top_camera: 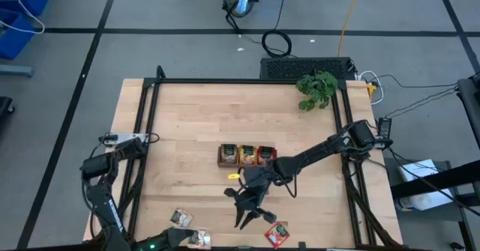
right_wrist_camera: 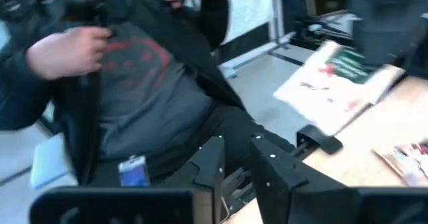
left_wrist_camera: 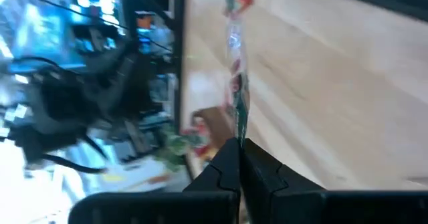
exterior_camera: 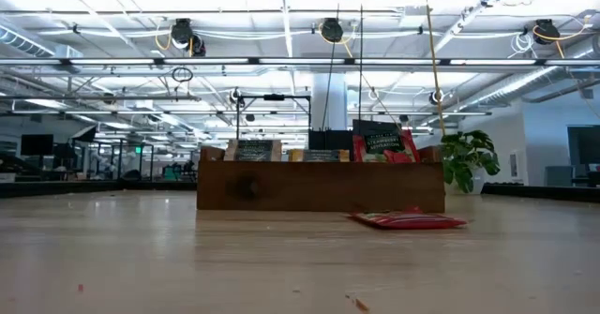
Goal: Pick & Place Tea
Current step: Put the brown tea bag into the left section of the wooden organizer
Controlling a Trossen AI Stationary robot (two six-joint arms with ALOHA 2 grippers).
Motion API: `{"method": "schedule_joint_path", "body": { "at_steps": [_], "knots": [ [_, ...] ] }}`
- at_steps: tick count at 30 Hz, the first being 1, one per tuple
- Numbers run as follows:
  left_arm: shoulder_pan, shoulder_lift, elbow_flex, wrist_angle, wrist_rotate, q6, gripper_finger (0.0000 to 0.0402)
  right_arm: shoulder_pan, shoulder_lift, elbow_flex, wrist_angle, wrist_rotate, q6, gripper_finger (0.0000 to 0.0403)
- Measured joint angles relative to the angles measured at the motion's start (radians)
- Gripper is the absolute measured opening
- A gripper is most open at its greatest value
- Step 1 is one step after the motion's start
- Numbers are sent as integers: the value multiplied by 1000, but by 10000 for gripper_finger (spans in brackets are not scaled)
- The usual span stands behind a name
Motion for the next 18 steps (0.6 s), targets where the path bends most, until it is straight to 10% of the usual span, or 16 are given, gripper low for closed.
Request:
{"method": "schedule_joint_path", "body": {
  "at_steps": [10,18],
  "knots": [
    [92,-10,3,236,13,446,4,-22,-1,1,106,145,375,162],
    [151,-10,3,437,30,741,4,-79,100,1,125,-141,669,211]
  ]
}}
